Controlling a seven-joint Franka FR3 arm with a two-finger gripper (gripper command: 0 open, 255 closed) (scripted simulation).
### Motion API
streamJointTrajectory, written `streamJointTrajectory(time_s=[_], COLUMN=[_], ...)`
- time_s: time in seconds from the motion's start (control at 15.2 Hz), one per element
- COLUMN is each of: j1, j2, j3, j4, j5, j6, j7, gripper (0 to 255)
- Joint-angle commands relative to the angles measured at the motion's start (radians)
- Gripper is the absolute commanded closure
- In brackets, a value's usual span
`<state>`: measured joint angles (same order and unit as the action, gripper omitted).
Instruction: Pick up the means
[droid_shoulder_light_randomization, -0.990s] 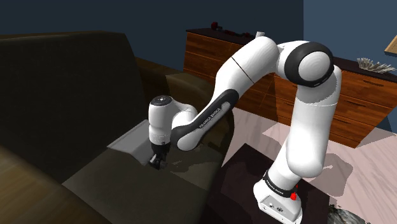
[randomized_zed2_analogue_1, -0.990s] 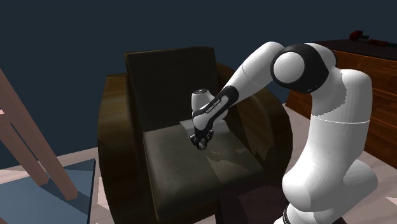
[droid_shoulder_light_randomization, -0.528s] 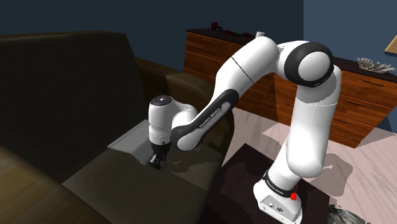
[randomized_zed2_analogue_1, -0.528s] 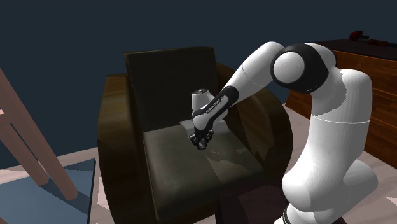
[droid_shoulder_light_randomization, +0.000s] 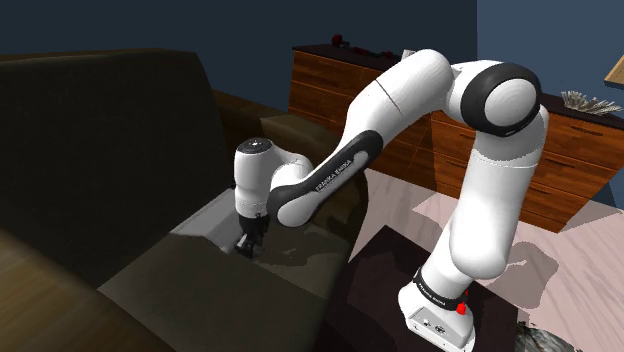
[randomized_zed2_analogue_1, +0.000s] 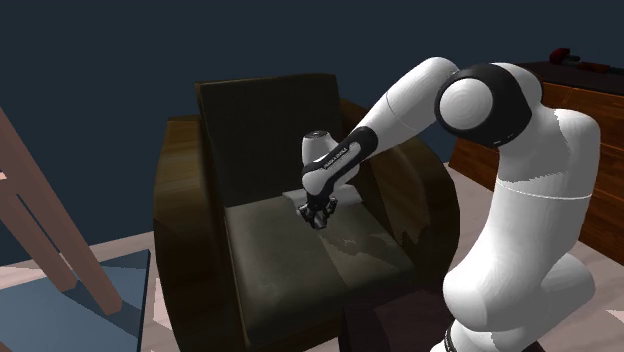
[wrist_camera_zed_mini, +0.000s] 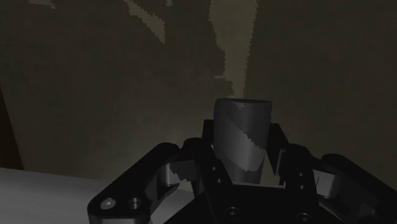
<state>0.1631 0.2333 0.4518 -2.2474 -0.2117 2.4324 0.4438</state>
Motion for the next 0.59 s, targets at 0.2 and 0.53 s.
streamJointTrajectory(time_s=[0.2, 0.53], j1=[-0.011, -0.017], j2=[-0.056, -0.098], j3=[0.016, 0.024], j4=[0.012, 0.026], j5=[0.045, 0.078], j6=[-0.060, -0.109], j7=[-0.032, -0.056], gripper=[255, 255])
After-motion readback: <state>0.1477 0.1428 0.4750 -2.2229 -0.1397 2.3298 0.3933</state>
